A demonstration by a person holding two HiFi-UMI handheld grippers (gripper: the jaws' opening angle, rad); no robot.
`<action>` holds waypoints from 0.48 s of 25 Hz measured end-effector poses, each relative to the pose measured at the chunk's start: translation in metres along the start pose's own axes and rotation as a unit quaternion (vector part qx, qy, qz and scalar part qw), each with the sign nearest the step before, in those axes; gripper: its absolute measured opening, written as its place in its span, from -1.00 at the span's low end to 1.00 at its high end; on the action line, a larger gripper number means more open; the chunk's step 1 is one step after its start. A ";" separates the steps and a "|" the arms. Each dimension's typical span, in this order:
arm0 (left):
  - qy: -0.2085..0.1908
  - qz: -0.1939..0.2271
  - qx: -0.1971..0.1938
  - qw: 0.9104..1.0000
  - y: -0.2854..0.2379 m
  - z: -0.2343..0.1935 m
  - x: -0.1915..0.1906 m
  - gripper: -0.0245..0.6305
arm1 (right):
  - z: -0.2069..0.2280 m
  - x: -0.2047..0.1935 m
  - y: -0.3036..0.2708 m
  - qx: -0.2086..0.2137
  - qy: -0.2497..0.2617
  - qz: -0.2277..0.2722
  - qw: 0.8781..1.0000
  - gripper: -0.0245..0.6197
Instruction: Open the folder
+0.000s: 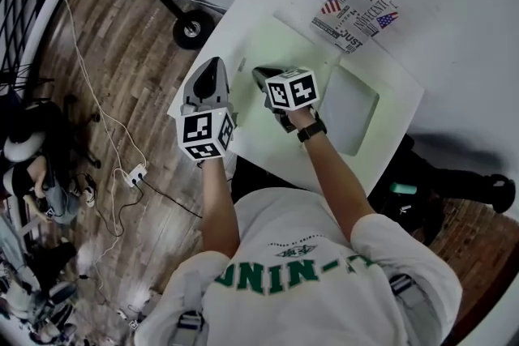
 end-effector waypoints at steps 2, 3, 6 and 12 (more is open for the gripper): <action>0.003 0.004 -0.013 1.000 0.005 0.009 0.009 -0.88 | -0.006 0.000 0.015 0.003 0.002 0.017 1.000 -0.87; 0.004 0.008 -0.020 1.000 0.007 0.014 0.014 -0.88 | -0.008 0.001 0.025 -0.001 0.004 0.027 1.000 -0.87; -0.008 0.020 -0.037 0.999 0.014 0.030 0.030 -0.88 | -0.015 0.006 0.059 -0.013 0.005 0.064 0.998 -0.87; -0.034 0.038 -0.069 0.996 0.031 0.070 0.049 -0.88 | -0.024 0.011 0.129 -0.021 -0.009 0.155 0.988 -0.87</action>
Point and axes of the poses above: the fingertips, and each gripper's own axes: y backward along the fingers, z to its right, x out of its top, the point moved 5 cm from there along y, backward along the fingers, and after that the axes turned 12 degrees about x, right-handed, at the moved point
